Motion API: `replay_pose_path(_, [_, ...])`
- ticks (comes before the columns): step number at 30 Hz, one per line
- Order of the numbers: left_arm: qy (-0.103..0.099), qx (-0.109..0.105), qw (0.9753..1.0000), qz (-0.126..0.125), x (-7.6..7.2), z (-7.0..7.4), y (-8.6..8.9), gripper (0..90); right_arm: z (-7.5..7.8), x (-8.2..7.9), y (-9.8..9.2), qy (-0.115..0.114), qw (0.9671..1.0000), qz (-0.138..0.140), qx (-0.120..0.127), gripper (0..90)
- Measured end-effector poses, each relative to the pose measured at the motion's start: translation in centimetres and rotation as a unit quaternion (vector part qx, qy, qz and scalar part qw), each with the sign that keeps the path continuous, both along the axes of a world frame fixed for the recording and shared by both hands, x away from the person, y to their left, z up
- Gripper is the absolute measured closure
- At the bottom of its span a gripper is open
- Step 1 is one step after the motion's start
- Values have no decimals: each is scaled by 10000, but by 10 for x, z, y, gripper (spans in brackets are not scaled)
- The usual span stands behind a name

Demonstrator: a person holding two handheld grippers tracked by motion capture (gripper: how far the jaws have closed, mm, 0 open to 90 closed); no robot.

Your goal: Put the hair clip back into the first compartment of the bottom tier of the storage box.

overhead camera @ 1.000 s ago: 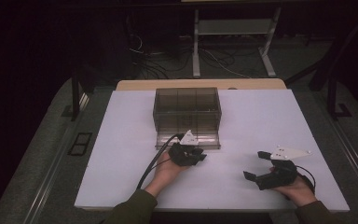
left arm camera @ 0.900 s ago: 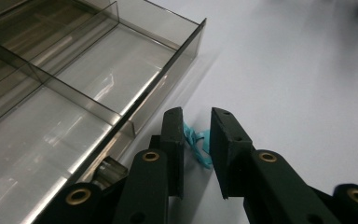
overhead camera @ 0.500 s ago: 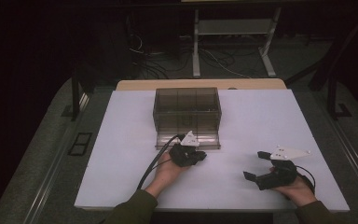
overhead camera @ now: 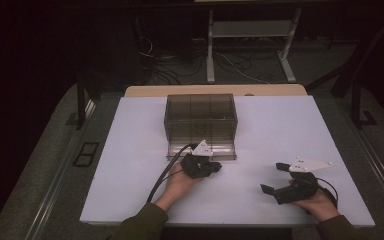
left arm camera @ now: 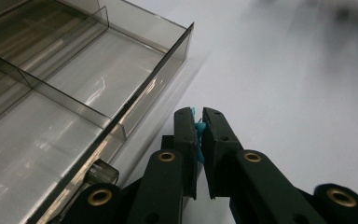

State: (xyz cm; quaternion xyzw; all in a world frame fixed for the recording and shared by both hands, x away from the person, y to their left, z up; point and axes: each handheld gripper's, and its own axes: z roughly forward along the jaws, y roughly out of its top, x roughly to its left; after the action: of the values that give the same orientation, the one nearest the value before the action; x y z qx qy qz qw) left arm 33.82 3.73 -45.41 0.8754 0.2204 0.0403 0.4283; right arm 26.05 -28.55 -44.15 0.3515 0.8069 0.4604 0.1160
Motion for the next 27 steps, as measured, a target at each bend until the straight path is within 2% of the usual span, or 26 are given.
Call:
replay_pose_path(14, [23,-140,9998,-122,-1,6,4,836,-2,5,0,-75,9998,16,-169,4])
replay_pose_path(27, [-95,-260,9994,-210,-6,16,13,836,-4,2,2,-79,9997,58,-244,4])
